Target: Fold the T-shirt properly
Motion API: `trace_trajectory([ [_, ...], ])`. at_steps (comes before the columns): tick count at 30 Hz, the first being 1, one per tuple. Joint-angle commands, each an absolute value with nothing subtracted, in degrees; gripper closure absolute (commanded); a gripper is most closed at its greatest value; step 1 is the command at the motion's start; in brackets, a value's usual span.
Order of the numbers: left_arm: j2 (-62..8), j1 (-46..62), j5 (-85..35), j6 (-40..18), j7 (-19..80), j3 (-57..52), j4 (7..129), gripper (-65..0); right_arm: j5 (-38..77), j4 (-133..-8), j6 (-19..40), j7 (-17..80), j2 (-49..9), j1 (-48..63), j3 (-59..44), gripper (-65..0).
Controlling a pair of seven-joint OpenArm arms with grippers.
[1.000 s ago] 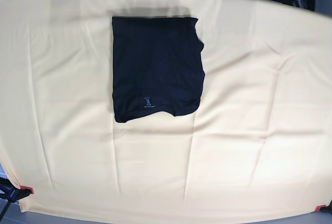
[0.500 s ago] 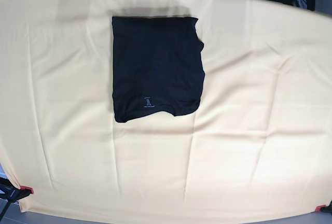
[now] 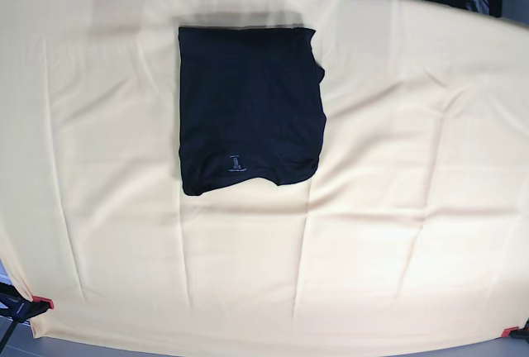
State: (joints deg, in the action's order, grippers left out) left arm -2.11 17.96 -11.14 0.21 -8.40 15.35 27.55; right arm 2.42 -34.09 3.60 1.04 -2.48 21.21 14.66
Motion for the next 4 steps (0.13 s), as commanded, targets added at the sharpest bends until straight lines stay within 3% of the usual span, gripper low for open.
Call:
trace_trajectory([
  [1, -2.2, 18.4, -11.2, 0.0, -9.0, 15.4, 27.8, 0.0, 2.7, -34.3, 3.5, 0.4, -2.0, 21.6, 14.8, 0.0],
  [4, -1.8, 18.4, -11.2, 0.0, -9.0, 15.4, 27.8, 0.0, 2.7, -34.3, 3.4, 0.6, -2.1, 21.1, 14.8, 0.0],
])
